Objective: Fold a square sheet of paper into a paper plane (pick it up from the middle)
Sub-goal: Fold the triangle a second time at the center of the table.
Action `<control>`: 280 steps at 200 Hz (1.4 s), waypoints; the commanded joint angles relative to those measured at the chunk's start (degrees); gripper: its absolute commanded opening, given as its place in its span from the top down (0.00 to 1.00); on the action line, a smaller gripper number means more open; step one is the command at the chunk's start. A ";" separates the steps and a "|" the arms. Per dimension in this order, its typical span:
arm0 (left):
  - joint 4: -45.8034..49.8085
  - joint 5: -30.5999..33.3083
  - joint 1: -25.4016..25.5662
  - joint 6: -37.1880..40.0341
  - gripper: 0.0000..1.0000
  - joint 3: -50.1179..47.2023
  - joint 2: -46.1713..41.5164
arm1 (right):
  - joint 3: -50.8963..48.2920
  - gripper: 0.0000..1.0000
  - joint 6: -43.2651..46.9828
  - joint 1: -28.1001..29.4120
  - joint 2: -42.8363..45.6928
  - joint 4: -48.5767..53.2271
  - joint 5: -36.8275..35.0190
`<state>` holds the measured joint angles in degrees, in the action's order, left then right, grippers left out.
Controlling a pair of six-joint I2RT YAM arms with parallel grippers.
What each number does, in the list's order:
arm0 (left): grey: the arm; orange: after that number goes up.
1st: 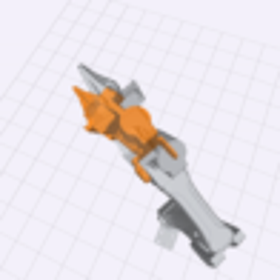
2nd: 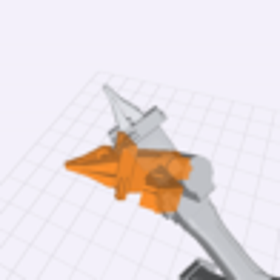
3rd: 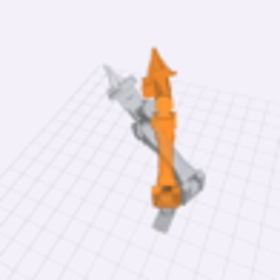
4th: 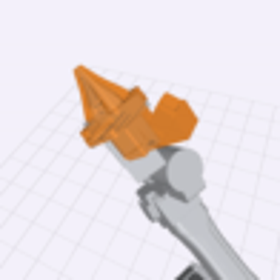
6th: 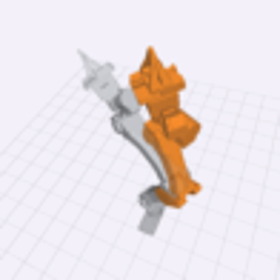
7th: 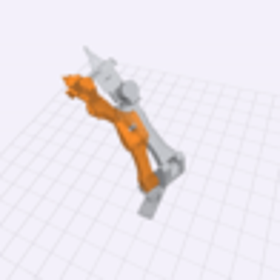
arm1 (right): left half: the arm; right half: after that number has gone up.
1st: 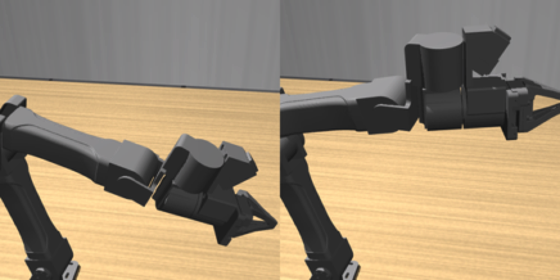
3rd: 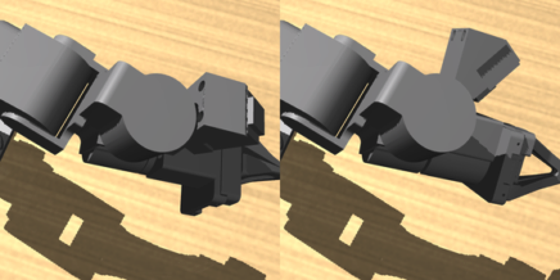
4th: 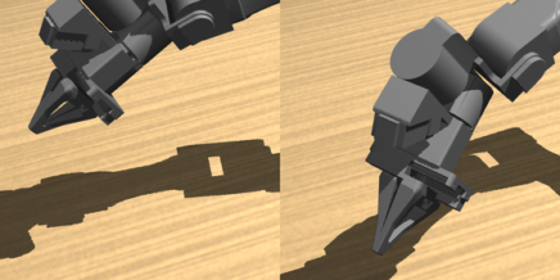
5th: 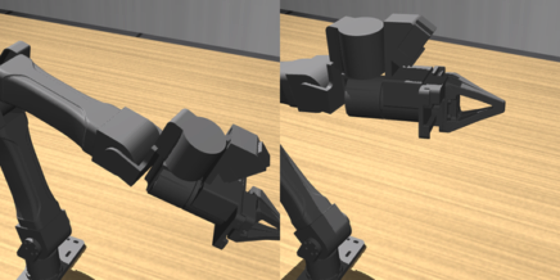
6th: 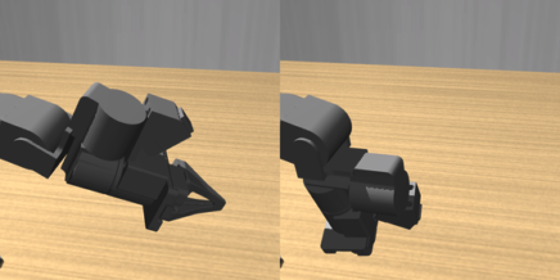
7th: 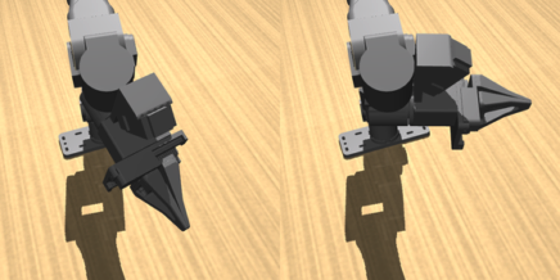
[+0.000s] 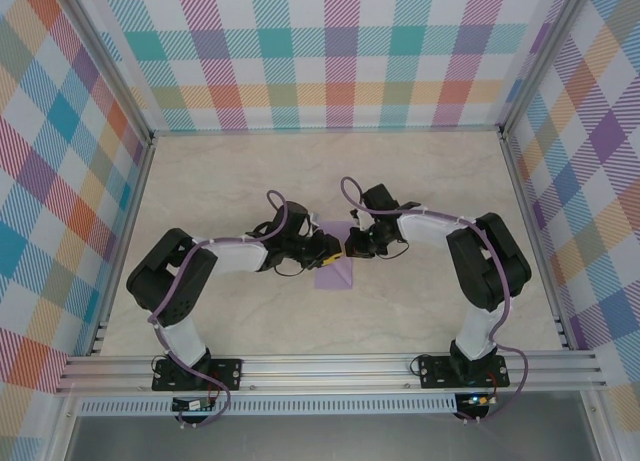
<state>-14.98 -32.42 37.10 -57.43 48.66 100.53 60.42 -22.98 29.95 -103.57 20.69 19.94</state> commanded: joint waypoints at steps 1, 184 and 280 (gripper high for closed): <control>1.53 0.43 0.97 1.18 0.78 1.65 1.63 | 1.54 0.93 1.89 -0.42 -0.76 1.01 -0.10; 3.73 1.84 1.13 2.43 0.81 1.87 4.78 | 2.95 0.93 2.51 -0.59 -3.31 1.99 -0.13; 4.08 1.87 1.14 2.72 0.81 1.82 5.46 | 2.48 0.93 2.24 -0.60 -3.91 2.31 -0.26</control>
<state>-12.10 -30.79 37.47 -55.92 49.67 105.10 62.04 -21.71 29.61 -106.37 21.98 19.92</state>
